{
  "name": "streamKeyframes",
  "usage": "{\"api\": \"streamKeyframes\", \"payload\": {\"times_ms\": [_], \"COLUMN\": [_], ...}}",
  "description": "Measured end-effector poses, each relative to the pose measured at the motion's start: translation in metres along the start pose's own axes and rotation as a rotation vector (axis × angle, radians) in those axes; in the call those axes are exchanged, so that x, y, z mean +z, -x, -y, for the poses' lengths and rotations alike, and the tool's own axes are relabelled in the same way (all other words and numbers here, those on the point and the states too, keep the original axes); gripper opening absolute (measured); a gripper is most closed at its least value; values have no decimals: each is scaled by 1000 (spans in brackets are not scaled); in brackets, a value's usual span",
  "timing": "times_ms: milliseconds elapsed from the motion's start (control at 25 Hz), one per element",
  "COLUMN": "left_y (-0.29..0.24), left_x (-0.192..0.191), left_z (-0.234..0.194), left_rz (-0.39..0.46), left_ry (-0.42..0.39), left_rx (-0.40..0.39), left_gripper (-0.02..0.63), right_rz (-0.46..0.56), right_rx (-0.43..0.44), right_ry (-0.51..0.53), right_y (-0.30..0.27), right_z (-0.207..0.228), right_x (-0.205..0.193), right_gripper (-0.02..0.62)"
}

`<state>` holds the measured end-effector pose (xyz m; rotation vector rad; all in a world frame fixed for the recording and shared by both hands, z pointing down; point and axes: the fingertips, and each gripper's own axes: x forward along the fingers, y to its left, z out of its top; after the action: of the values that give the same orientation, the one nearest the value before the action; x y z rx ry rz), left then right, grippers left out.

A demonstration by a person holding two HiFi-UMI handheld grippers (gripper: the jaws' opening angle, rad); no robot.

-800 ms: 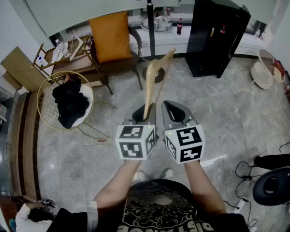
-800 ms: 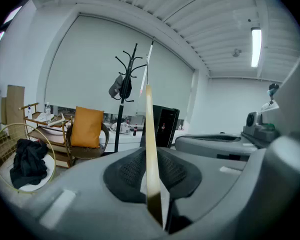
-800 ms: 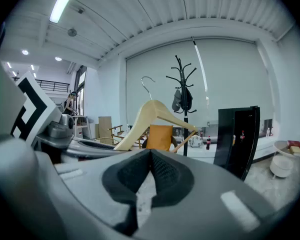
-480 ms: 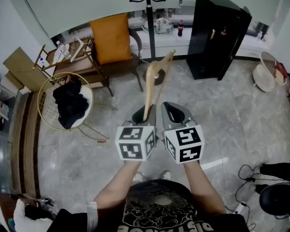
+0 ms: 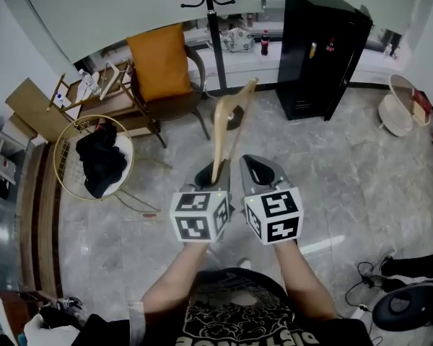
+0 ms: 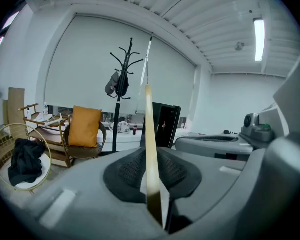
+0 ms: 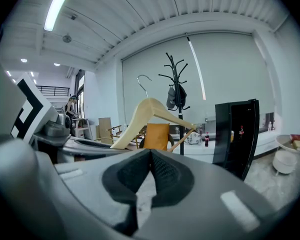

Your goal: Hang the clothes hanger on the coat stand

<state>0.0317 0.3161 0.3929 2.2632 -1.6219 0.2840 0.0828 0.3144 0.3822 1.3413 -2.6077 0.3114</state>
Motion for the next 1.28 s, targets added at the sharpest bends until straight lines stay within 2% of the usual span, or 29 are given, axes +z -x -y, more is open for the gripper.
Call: {"api": "streamKeyframes", "payload": {"times_ms": [400, 800, 1280], "left_y": [-49, -102, -131], "left_x": [7, 44, 60], "left_z": [-21, -101, -177], "left_rz": [-21, -26, -43], "left_ry": [-2, 15, 55], "left_rx": [-47, -103, -162], "left_gripper": [54, 54, 54], "right_rz": [-27, -50, -103], "right_rx": [-38, -88, -134], "right_ry": [-11, 11, 30], "right_y": [-47, -142, -221], "right_z": [24, 21, -6], "right_x": [-1, 34, 49], "right_gripper": [0, 0, 0]}}
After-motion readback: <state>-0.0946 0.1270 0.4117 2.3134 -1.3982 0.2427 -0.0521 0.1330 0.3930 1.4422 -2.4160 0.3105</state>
